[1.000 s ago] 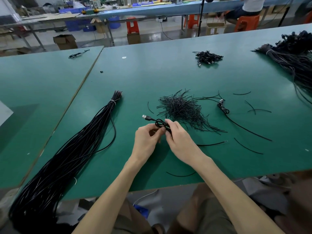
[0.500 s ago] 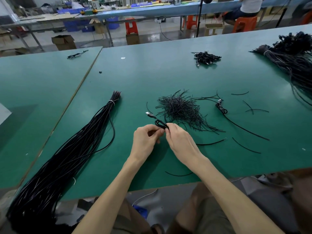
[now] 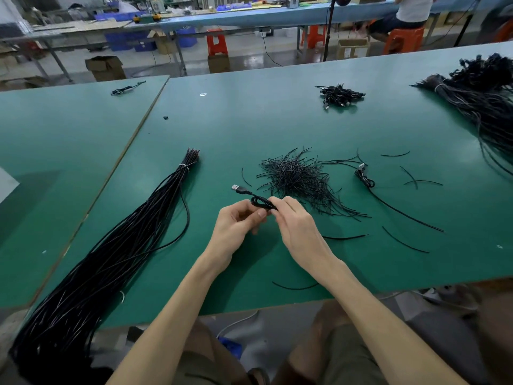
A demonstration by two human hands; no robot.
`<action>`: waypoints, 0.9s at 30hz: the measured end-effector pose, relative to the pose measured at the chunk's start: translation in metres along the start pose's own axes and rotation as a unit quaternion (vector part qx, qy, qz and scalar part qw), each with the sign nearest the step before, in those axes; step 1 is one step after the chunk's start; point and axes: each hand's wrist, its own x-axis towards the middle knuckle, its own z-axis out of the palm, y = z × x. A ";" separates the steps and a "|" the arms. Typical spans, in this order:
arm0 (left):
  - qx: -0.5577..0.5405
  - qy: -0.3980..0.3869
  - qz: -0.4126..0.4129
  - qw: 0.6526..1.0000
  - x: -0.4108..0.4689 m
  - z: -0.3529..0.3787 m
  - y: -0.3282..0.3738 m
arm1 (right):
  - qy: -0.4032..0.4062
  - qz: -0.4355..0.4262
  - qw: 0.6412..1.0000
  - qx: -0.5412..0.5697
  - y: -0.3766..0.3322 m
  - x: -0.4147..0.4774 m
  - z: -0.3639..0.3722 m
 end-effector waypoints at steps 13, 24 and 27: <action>0.008 0.017 0.053 0.998 -0.013 0.007 0.004 | 0.023 -0.043 0.997 0.053 0.006 -0.003 0.003; 0.232 0.021 0.148 0.961 -0.005 0.008 -0.003 | -0.064 0.150 0.942 0.294 0.017 0.006 -0.002; 0.247 0.018 0.151 0.957 -0.006 0.010 0.000 | -0.030 0.165 0.935 0.313 0.019 0.006 -0.003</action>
